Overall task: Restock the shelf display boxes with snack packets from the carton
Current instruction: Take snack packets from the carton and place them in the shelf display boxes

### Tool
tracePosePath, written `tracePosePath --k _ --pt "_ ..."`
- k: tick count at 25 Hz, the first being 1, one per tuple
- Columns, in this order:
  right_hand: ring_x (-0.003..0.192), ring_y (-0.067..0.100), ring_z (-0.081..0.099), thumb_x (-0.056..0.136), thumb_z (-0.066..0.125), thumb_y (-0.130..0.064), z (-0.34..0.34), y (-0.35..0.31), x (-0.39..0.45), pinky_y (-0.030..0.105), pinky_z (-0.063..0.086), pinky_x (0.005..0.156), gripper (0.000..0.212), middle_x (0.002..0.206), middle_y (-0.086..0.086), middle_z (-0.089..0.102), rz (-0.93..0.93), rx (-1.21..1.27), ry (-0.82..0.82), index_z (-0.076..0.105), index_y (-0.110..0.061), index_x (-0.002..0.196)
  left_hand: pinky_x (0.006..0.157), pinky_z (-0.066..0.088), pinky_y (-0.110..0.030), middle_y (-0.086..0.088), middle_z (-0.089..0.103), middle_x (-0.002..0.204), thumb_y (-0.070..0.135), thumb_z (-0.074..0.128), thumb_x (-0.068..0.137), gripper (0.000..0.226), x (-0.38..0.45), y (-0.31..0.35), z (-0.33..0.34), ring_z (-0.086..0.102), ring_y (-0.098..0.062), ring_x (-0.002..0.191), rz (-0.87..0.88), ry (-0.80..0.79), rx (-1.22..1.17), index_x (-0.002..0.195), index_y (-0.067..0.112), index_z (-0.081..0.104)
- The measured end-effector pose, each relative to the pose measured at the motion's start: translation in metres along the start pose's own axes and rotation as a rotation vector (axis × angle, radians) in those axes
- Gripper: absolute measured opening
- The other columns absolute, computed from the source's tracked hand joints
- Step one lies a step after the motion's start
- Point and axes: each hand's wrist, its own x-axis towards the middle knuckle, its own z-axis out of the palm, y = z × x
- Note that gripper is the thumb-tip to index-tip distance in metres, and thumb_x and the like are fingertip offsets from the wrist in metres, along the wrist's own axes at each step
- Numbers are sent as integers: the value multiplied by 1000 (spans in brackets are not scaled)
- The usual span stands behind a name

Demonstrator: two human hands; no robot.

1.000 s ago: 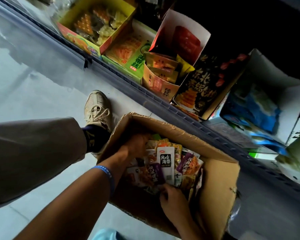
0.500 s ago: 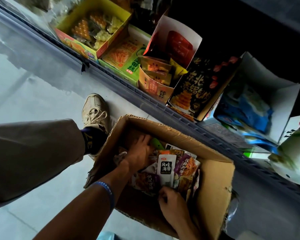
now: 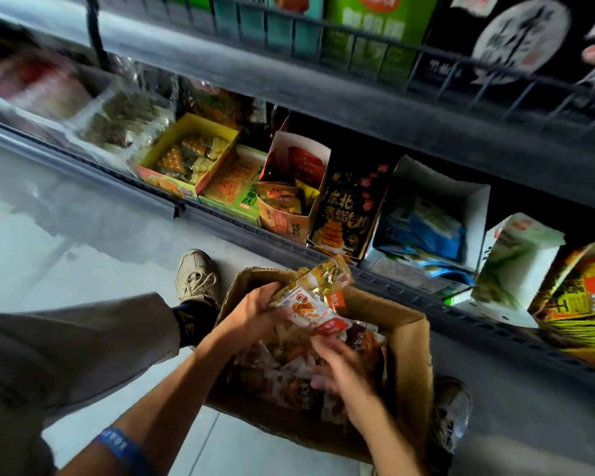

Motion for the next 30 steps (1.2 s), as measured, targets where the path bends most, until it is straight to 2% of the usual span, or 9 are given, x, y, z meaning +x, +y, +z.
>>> tracePosePath --k 3,5,8,10,12,16,20,25,30 --pt "101 27 71 74 79 -42 17 -31 -36 47 56 88 40 104 3 77 -59 274 -13 73 -23 108 89 57 -50 -16 72 111 13 68 91 29 -36 35 6 68 -37 104 -72 25 -300 119 8 62" --pt "98 22 70 69 81 -43 19 -49 -58 46 53 92 42 99 -1 77 -170 280 140 74 -22 105 89 57 -51 -15 72 113 5 71 86 39 -53 60 13 68 -37 105 -59 20 -369 123 10 59" --pt "75 11 69 78 80 -34 5 -71 -83 28 53 65 28 85 -6 76 -285 380 235 74 -20 102 89 57 -51 -17 71 113 -4 76 78 53 -68 95 21 69 -37 105 4 -98 -348 126 10 57" --pt "50 8 54 83 76 -26 -5 -85 -97 19 35 39 23 77 0 71 -307 525 196 73 -13 101 91 56 -48 -19 70 116 -4 77 77 55 -75 109 27 68 -37 107 51 -183 -338 126 11 58" --pt "51 11 50 84 72 -23 -13 -95 -107 19 29 36 26 82 6 69 -327 619 146 70 -10 107 90 56 -49 -19 71 114 -2 78 74 50 -81 122 31 68 -38 106 67 -167 -383 118 18 65" --pt "68 16 61 78 68 -22 -42 -110 -123 23 43 46 35 93 10 69 -445 852 179 64 -9 110 80 58 -50 -24 71 107 -6 79 67 52 -83 130 29 71 -40 93 -28 1 -586 111 17 67" --pt "85 24 64 76 67 -24 -42 -126 -148 39 48 74 18 89 9 70 -528 600 149 71 -15 91 71 60 -51 -24 72 102 -7 72 66 61 -85 146 33 71 -40 86 -17 63 -672 121 14 58" --pt "76 14 68 87 71 -25 -42 -164 -190 25 46 59 11 88 0 77 -668 290 293 74 -18 95 63 61 -44 -20 75 98 -8 70 65 57 -90 200 49 74 -38 82 72 4 -670 113 21 62" --pt "62 9 61 86 72 -10 -140 -229 -248 20 39 49 12 76 1 73 -926 264 455 69 -15 97 66 60 -45 -15 76 97 -9 71 73 49 -64 289 98 73 -38 86 212 -122 -611 107 26 66"
